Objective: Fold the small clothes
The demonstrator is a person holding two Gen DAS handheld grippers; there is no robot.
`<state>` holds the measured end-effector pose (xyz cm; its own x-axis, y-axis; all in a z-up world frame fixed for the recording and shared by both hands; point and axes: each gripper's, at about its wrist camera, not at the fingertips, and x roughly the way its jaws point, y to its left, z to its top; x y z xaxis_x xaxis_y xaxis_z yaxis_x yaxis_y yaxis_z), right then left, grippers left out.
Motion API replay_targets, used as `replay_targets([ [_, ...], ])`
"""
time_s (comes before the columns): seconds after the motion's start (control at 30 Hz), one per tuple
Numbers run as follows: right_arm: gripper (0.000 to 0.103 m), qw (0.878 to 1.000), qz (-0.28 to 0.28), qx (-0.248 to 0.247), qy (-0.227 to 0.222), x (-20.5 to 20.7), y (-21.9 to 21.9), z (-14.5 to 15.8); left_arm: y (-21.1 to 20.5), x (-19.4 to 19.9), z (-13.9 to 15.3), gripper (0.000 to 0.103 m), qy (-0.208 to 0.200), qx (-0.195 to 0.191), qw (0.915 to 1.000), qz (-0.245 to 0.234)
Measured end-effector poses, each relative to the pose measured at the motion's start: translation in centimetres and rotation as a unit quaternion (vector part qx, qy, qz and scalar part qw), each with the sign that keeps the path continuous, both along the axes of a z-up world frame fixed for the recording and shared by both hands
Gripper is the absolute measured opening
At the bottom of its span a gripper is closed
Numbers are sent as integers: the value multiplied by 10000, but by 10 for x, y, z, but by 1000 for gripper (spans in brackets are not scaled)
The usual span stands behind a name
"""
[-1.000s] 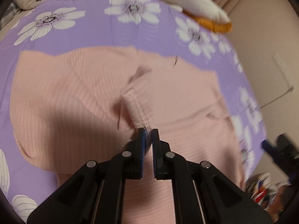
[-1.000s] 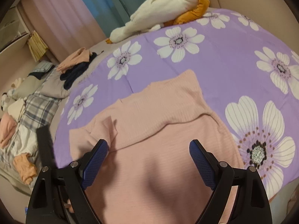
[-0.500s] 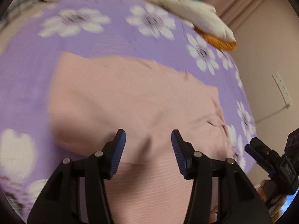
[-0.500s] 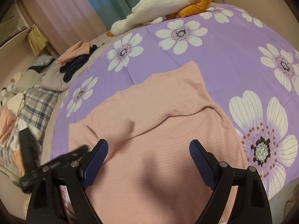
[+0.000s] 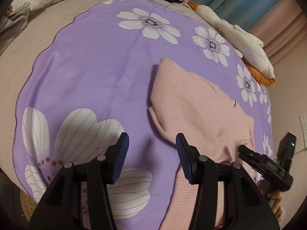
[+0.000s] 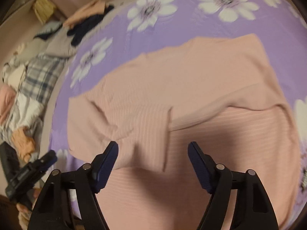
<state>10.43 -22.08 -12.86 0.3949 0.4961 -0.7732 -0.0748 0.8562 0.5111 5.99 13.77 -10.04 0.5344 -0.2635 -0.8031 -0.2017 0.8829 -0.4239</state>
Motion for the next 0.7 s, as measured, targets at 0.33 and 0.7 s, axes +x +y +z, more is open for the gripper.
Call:
replay_targets([
  [0.33,6,9909,549,-1160,-395,-8,32,17,6,0,-1,50,-23,-55,10000,8],
  [0.7,6,9737,210,-1445,-1749,-12,-10,128,-11,21,11,50,-159,-97,9995,-235],
])
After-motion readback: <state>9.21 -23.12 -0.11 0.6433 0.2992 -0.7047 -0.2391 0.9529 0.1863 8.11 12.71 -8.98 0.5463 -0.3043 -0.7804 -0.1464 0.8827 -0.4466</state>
